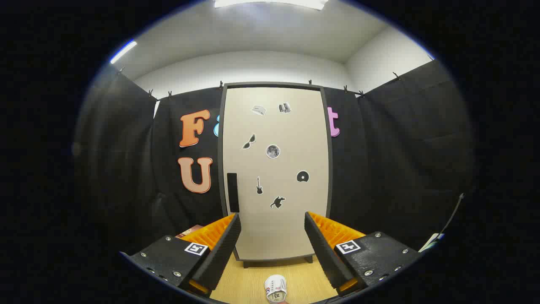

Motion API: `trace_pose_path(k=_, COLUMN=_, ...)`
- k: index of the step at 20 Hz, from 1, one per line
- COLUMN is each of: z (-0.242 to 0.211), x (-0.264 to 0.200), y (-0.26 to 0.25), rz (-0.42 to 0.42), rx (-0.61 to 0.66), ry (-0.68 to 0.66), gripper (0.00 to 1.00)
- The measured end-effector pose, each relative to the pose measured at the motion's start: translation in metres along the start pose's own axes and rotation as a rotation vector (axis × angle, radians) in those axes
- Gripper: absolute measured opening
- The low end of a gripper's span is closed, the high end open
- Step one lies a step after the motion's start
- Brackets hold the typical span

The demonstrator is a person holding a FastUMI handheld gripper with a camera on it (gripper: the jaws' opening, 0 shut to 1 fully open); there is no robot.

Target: Open the shoe cabinet door, grab the shoes and put them into the shoe cabinet, then close the shoe cabinet door.

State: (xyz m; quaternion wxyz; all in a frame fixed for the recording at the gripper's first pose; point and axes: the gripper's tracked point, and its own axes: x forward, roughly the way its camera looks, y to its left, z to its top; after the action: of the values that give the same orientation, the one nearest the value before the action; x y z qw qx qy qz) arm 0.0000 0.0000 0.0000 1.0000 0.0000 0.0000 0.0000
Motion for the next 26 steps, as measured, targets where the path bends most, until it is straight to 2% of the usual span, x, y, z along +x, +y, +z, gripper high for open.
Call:
trace_pose_path(k=21, z=-0.003, x=0.007, y=0.016, rz=0.010, rx=0.001, ry=-0.003, gripper=0.95)
trace_pose_path(k=26, z=-0.006, x=0.029, y=0.026, rz=0.021, rx=0.011, ry=0.019, gripper=0.95)
